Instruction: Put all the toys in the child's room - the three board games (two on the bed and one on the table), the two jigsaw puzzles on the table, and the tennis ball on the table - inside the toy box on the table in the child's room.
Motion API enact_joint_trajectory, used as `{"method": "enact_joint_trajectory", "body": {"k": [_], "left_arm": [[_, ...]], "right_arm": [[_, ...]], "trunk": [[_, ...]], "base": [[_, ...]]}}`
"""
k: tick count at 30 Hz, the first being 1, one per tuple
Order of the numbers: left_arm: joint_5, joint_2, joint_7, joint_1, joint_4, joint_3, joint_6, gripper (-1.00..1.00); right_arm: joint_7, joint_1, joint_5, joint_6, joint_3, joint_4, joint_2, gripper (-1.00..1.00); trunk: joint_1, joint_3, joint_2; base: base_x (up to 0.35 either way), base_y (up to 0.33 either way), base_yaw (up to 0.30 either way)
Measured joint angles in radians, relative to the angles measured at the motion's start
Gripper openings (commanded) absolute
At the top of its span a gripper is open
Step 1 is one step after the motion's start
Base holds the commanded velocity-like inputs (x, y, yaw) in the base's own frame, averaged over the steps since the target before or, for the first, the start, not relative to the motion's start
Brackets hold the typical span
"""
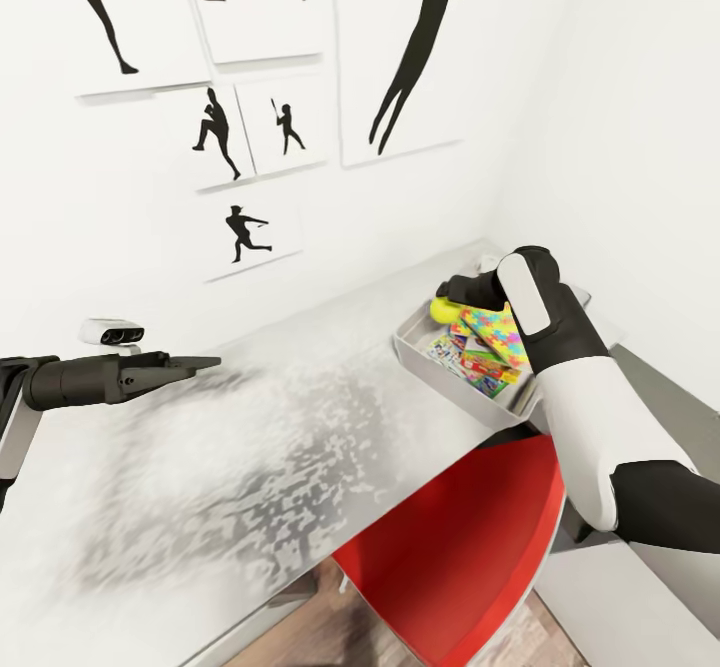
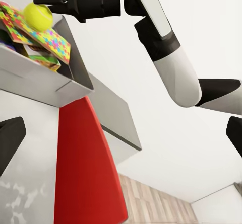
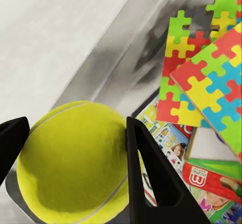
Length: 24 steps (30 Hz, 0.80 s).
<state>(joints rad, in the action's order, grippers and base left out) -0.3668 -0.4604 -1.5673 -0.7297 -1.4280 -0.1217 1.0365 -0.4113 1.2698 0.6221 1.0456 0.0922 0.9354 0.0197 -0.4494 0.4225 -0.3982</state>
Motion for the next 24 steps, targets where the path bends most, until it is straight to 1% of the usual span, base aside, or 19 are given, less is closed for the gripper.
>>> {"method": "enact_joint_trajectory", "body": {"k": [14, 23, 24], "left_arm": [[0.000, -0.001, 0.000, 0.000, -0.001, 0.000, 0.000, 1.00], [0.000, -0.001, 0.000, 0.000, 0.000, 0.000, 0.000, 1.00], [0.000, -0.001, 0.000, 0.000, 0.000, -0.001, 0.000, 1.00]], "right_arm": [[-0.002, 0.000, -0.001, -0.001, 0.001, -0.041, 0.001, -1.00], [0.001, 0.000, -0.001, 0.000, 0.004, -0.045, 0.001, -1.00], [0.001, 0.000, -0.002, 0.000, 0.004, -0.044, 0.001, 1.00]], "trunk": [[0.000, -0.002, 0.000], [0.000, -0.002, 0.000], [0.000, -0.002, 0.000]], "base": [[0.000, 0.000, -0.016], [0.000, 0.000, 0.000], [0.000, 0.000, 0.000]]}}
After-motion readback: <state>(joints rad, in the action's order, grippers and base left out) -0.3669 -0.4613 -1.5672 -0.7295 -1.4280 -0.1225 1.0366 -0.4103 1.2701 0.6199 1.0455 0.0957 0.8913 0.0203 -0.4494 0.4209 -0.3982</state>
